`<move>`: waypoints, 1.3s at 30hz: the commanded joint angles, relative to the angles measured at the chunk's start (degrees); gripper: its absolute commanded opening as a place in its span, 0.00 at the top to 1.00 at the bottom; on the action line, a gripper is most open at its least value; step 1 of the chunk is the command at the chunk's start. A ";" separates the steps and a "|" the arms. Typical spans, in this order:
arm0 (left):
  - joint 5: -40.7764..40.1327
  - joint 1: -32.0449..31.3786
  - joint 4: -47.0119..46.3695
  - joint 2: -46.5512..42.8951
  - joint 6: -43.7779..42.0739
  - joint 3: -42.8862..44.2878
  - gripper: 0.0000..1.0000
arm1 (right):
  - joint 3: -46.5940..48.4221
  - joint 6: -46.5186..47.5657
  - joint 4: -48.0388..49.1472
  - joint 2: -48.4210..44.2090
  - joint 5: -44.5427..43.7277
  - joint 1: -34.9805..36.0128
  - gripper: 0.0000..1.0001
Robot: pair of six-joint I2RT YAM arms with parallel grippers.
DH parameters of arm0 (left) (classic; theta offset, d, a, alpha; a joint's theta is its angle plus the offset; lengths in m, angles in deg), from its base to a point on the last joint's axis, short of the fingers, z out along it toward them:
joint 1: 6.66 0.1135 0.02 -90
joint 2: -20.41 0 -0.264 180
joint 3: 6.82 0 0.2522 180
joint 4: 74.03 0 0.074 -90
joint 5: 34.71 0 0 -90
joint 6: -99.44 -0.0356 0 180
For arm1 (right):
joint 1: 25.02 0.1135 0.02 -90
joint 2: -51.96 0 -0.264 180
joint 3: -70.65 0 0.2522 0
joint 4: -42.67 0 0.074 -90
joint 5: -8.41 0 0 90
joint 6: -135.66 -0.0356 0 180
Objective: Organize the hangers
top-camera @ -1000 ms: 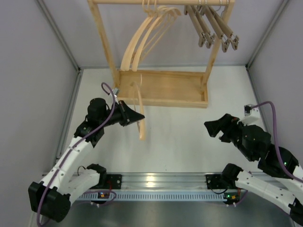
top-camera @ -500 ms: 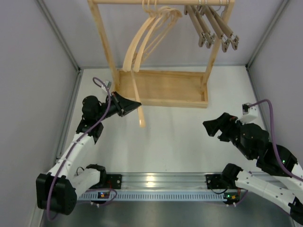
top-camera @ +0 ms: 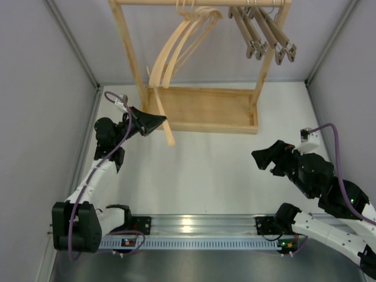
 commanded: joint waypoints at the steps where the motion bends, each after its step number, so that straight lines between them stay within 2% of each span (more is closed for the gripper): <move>1: 3.28 0.28 -11.02 1.14 2.11 2.01 1.00 | 2.87 1.06 0.39 -0.43 0.11 0.52 0.18; 9: 7.32 0.02 -6.28 -0.97 -2.54 4.65 1.00 | 2.79 0.71 0.39 0.27 0.37 0.52 0.18; 12: 8.11 -0.68 -0.58 -1.94 -6.65 6.40 1.00 | 2.61 0.63 0.48 0.36 0.37 0.52 0.18; 14: 8.20 -1.47 3.11 -2.47 -8.43 7.28 1.00 | 2.61 0.54 0.48 0.36 0.54 0.52 0.18; 24: 7.85 -3.15 10.32 -3.43 -14.41 8.78 1.00 | 2.61 0.45 0.39 0.00 0.63 0.52 0.19; 32: 7.41 -3.15 9.63 -0.80 -14.50 13.08 1.00 | 2.87 0.71 0.39 0.27 0.46 0.52 0.19; 39: 6.18 -3.15 9.01 4.12 -12.56 22.48 1.00 | 3.84 1.15 -0.31 0.44 0.10 0.52 0.19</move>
